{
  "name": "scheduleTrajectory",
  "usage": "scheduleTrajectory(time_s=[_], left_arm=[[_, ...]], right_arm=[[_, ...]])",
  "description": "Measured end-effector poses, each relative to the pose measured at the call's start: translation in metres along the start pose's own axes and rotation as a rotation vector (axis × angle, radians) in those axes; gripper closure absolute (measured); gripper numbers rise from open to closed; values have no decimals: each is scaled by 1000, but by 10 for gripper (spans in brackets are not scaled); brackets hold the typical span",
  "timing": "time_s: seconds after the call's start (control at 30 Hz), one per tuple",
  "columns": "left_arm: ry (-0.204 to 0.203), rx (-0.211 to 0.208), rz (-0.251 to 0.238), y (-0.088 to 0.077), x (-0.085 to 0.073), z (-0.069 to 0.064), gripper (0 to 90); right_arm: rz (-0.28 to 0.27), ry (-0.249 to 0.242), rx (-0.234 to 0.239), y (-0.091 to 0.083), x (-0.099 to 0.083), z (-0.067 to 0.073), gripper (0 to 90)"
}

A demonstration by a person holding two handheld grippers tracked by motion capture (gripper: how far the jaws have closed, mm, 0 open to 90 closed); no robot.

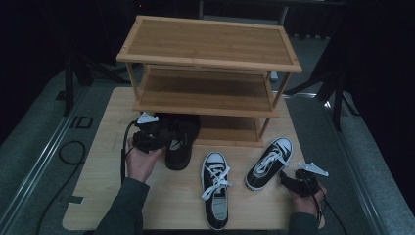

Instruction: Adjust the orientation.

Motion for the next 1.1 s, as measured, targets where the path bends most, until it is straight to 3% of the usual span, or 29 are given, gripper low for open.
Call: scheduleTrajectory(time_s=[0.23, 0.4, 0.5, 0.67, 0.73, 1.1], left_arm=[[48, -40, 21, -13, -7, -10, 674], [68, -44, 37, -17, -15, -10, 698], [90, -45, 60, -19, -23, -11, 742], [139, -35, 97, -24, -37, -13, 894], [151, -33, 109, -24, -42, -15, 897], [145, -56, 162, -17, -70, -18, 896]], right_arm=[[1, 4, 0, 0, 0, 0, 274], [1, 6, 0, 0, 0, 0, 274], [1, 5, 0, 0, 0, 0, 274], [1, 2, 0, 0, 0, 0, 274], [1, 2, 0, 0, 0, 0, 274], [1, 2, 0, 0, 0, 0, 274]])
Point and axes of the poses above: each handheld gripper's, and its own axes: y roughly forward along the jaws, x roughly out of its top, z roughly to its left, the point moved 10 cm from there along y, roughly forward along the jaws, and after that the axes turned 1 degree about y, right-handed, at the moved point
